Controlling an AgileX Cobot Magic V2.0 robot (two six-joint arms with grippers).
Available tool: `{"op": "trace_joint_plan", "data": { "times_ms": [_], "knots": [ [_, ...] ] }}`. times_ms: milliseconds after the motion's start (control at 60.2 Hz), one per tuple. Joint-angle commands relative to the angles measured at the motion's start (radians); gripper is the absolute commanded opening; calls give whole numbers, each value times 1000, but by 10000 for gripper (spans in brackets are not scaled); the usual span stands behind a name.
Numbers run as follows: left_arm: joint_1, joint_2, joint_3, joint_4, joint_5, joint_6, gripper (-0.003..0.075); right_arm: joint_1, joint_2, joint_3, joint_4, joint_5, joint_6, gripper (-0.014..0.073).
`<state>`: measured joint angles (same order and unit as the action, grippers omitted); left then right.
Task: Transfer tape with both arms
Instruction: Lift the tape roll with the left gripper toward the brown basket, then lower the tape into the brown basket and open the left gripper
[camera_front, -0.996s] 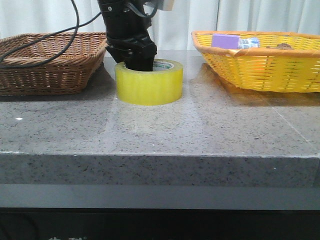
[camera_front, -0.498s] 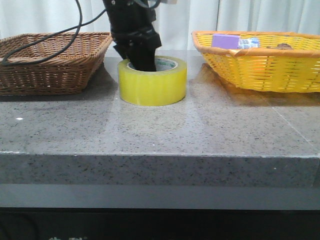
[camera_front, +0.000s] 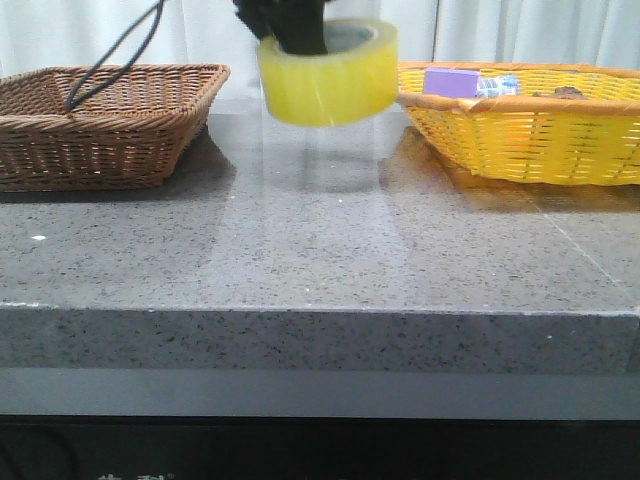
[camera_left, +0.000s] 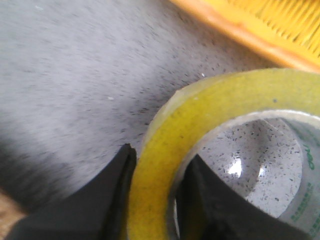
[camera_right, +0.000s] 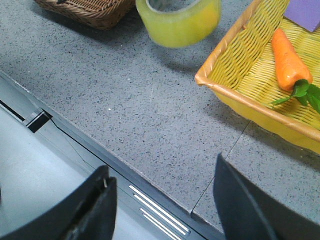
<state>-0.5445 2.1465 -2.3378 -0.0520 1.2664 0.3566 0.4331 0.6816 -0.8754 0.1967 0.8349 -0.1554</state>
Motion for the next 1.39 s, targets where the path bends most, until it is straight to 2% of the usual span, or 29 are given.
{"op": "trace_joint_plan", "data": {
  "times_ms": [0,116,232,448,863,996,1378],
  "knots": [
    [2,-130,-43,42,18,-65,137,-3,-2,-23,1,-64,-1,451],
    [13,-196,-43,110,18,-137,137,-3,-2,-23,1,-64,-1,451],
    [47,-251,-43,112,18,-167,137,-3,-2,-23,1,-64,-1,451],
    [164,-301,-13,112,18,-224,137,-3,-2,-23,1,-64,-1,451],
    [411,-268,226,112,7,-245,137,-3,-2,-23,1,-64,-1,451],
    [439,-236,247,110,-28,-245,137,-3,-2,-23,1,-64,-1,451],
    [439,-144,250,73,-162,-246,149,-3,-2,-23,1,-64,-1,451]
  ]
}}
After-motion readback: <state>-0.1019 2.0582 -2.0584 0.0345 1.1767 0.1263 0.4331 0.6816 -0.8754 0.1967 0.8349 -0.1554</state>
